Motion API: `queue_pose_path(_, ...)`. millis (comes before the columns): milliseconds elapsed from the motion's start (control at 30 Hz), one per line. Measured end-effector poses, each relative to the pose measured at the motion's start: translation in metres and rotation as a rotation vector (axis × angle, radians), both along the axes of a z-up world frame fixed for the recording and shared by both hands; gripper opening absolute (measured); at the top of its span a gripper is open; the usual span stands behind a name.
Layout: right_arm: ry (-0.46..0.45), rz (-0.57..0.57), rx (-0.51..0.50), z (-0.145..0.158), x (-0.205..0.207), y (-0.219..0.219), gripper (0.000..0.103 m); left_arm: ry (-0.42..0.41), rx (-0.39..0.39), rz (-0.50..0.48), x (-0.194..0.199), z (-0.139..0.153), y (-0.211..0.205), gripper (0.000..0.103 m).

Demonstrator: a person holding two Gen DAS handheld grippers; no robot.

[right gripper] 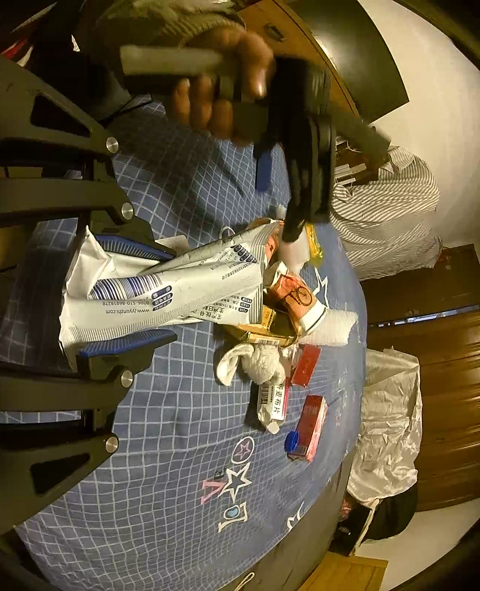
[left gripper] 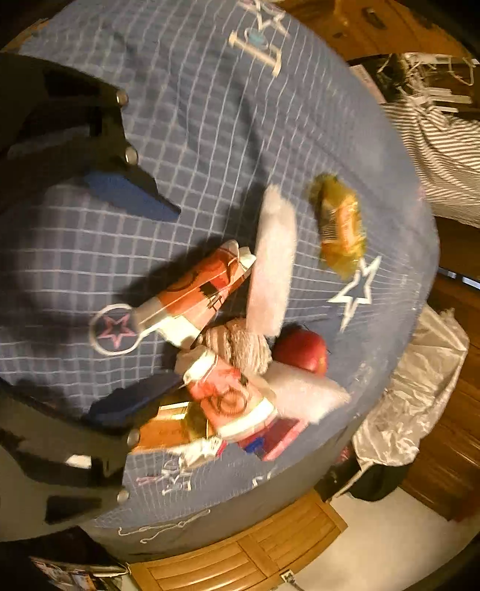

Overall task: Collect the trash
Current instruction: 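Grasp the white-and-blue wrapper with the right tool while the left tool grasps the orange-and-white carton, then carry both held items over the white bucket and open both tools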

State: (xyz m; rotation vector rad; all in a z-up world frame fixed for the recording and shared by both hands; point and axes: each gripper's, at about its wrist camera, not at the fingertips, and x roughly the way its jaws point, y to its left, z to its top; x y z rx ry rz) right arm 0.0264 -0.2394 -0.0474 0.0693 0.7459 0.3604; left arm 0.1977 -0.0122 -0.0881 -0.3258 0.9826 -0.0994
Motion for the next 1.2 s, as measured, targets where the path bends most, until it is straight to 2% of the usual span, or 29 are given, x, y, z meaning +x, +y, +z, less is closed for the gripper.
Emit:
queue_pose_path(33, 0.000, -0.001, 0.002, 0.000, -0.001, -0.001, 0.040, 0.020, -0.004, 0.007, 0.005, -0.006, 0.000, 0.060)
queue_pose_path(67, -0.001, -0.001, 0.004, -0.001, -0.001, -0.001, 0.040, 0.035, -0.020, 0.007, 0.010, -0.011, 0.001, 0.041)
queue_pose_path(100, -0.001, -0.002, 0.005, -0.001, -0.001, -0.001, 0.040, 0.069, -0.069, -0.013, 0.016, -0.020, 0.001, 0.027)
queue_pose_path(167, -0.001, -0.003, 0.007, 0.000, 0.000, -0.001, 0.040, 0.080, -0.102, -0.022, 0.018, -0.024, 0.006, 0.011)
queue_pose_path(200, -0.002, -0.003, 0.006, 0.000, 0.000, -0.001, 0.040, 0.079, -0.104, -0.022, 0.018, -0.024, 0.007, 0.009)
queue_pose_path(533, -0.030, 0.007, -0.008, 0.009, -0.007, 0.011, 0.040, -0.001, -0.093, -0.079, -0.037, 0.005, 0.019, 0.009)
queue_pose_path(733, -0.043, 0.015, -0.008, 0.015, -0.010, 0.018, 0.040, -0.067, -0.039, -0.074, -0.064, 0.019, 0.038, 0.009)
queue_pose_path(833, -0.044, 0.022, -0.004, 0.018, -0.010, 0.023, 0.040, -0.082, -0.045, -0.070, -0.072, 0.024, 0.050, 0.009)
queue_pose_path(1067, -0.077, 0.051, -0.014, 0.036, -0.008, 0.044, 0.040, -0.138, -0.049, -0.023, -0.088, 0.039, 0.077, 0.009)
queue_pose_path(1200, -0.115, 0.102, -0.005, 0.058, 0.000, 0.069, 0.040, -0.189, -0.013, 0.048, -0.098, 0.056, 0.110, 0.009)
